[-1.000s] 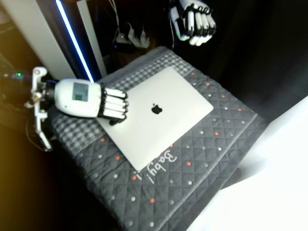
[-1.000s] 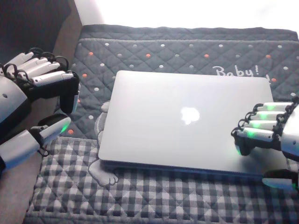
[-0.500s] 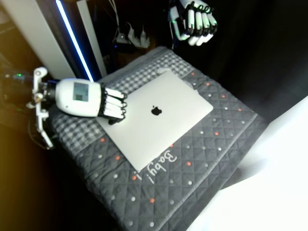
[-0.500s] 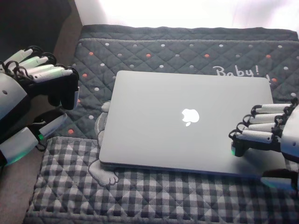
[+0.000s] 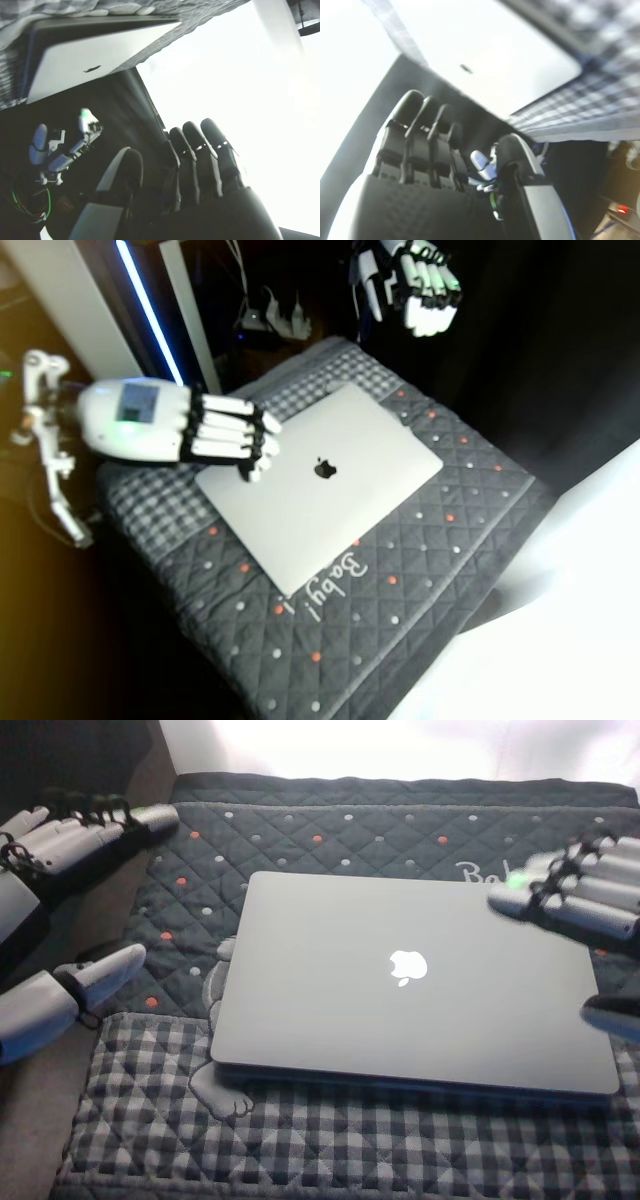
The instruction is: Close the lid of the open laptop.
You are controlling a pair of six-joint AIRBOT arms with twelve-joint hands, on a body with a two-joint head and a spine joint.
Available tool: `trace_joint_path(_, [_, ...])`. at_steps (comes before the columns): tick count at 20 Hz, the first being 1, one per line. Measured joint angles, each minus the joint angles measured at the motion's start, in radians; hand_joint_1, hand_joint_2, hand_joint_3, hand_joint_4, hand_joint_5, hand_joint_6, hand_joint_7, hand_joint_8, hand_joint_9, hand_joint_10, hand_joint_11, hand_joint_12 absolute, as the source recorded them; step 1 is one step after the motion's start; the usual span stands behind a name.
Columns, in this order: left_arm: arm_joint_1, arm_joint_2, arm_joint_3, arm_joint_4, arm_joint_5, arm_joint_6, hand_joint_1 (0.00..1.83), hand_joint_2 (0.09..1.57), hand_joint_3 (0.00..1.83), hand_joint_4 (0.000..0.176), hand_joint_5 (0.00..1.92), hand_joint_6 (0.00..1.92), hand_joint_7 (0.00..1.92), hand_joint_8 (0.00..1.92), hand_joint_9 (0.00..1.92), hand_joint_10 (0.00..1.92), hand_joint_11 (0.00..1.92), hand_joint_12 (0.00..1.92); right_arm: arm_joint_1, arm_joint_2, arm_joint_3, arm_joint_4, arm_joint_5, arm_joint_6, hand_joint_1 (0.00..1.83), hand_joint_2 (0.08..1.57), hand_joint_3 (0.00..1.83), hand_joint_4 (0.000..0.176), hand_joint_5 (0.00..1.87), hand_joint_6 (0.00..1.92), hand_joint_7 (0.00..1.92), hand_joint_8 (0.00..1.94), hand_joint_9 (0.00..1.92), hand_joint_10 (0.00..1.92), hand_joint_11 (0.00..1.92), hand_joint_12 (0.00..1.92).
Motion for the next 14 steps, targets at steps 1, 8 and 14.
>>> trace_joint_path(1, [0.0, 0.006, 0.0, -0.006, -0.009, 0.0, 0.45, 1.44, 0.0, 0.042, 0.0, 0.0, 0.0, 0.0, 0.01, 0.0, 0.0, 0.06, 0.0, 0.003, 0.0, 0.012, 0.011, -0.003, 0.38, 1.46, 0.01, 0.018, 0.0, 0.0, 0.0, 0.0, 0.0, 0.0, 0.0, 0.0])
trace_joint_path(8, [0.0, 0.038, 0.021, -0.03, -0.079, -0.065, 0.22, 1.16, 0.0, 0.153, 0.0, 0.0, 0.0, 0.0, 0.0, 0.0, 0.0, 0.0, 0.0, 0.021, 0.0, 0.065, 0.105, -0.003, 0.31, 1.34, 0.0, 0.033, 0.0, 0.0, 0.0, 0.0, 0.0, 0.0, 0.0, 0.0])
trace_joint_path(14, [0.0, 0.052, 0.01, -0.045, -0.154, -0.072, 0.43, 1.18, 0.0, 0.17, 0.0, 0.0, 0.0, 0.0, 0.0, 0.0, 0.0, 0.0, 0.0, 0.04, -0.011, 0.078, 0.169, -0.004, 0.42, 1.27, 0.0, 0.031, 0.0, 0.0, 0.0, 0.0, 0.0, 0.0, 0.0, 0.0])
